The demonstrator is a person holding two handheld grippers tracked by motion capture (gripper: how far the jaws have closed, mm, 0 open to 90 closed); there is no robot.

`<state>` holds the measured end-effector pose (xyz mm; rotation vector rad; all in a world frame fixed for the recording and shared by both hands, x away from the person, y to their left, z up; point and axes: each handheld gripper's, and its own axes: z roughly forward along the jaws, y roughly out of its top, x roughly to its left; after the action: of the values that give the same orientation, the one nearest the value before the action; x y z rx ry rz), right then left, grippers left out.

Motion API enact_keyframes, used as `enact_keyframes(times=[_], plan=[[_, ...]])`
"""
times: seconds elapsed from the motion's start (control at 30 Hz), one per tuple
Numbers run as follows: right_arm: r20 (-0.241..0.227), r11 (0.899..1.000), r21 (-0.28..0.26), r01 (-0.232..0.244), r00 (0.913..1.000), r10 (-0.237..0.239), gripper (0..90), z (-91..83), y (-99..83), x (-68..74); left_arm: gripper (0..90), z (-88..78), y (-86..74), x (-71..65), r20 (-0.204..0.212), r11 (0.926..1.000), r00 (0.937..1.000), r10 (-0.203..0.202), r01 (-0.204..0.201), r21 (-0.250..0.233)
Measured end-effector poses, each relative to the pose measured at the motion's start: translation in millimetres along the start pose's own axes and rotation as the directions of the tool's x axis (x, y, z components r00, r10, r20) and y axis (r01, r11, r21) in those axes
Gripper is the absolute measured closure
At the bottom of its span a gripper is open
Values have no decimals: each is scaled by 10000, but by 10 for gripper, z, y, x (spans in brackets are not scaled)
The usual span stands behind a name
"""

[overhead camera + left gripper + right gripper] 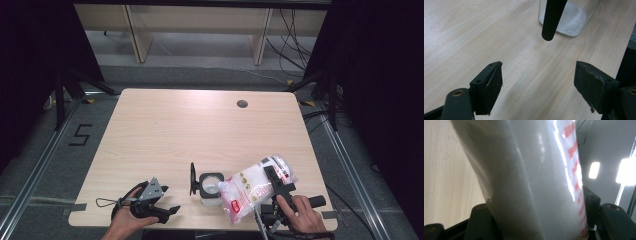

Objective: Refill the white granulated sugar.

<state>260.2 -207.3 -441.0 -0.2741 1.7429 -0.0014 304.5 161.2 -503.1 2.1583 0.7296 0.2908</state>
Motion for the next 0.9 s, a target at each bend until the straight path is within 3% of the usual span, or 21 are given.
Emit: enact_keyframes(times=[0.1,0.2,0.23,0.27,0.33,0.47,0.53,0.57,0.6,0.63,0.67,0.7,0.73,0.83,0.87,0.9], plan=[[45,9999,-161,56,10000,-55,413,6,0,-4,224,5,-2,-1,-7,10000,10000,-24,24,3],[35,9998,38,205,9998,-205,413,-1,6,-7,224,-1,0,4,-42,10000,10000,45,-45,19],[73,9993,34,-376,9993,376,413,-7,-9,26,224,-2,3,4,-49,10000,10000,43,-43,4],[73,9993,34,-376,9993,376,413,-7,-9,26,224,0,0,3,-36,10000,10000,21,-21,19],[109,9999,9,105,9999,-105,412,-1,-2,-9,224,4,-5,5,-61,10000,10000,-2,2,63],[299,9996,-169,207,9993,-201,413,4,-10,-15,224,3,-1,1,36,10000,10000,4,-4,26],[137,9996,-35,292,9995,-291,413,4,-3,-21,224,4,-5,4,-50,10000,10000,-12,12,58],[106,9998,19,221,9997,-221,413,0,-1,-17,224,-3,3,11,5,9999,9999,161,-161,10],[79,10000,22,72,9999,-72,413,-7,-5,-10,224,-1,1,0,1,10000,10000,-41,41,-26],[153,9999,-86,126,9998,-125,413,-2,-7,-21,224,-1,1,4,4,10000,10000,17,-17,-11],[153,9999,-86,126,9998,-125,413,-2,-7,-21,224,-2,3,19,10,9996,9996,294,-294,24],[247,9991,-206,-365,9990,370,413,17,-21,21,224,-1,-1,6,-1,10000,10000,59,-59,11],[260,9995,-309,101,9996,-93,413,21,-18,-14,224,-2,-1,-1,6,10000,10000,-48,48,-21],[62,9997,-143,-194,9998,195,413,10,-27,-2,224,-7,5,18,4,9996,9996,271,-271,11],[74,9997,-241,18,10000,-17,413,19,-28,-24,224,-9,3,27,-61,9993,9994,351,-351,123],[210,9987,-246,-442,9988,447,413,29,-38,12,224,-6,2,14,-26,9998,9998,175,-175,2]])
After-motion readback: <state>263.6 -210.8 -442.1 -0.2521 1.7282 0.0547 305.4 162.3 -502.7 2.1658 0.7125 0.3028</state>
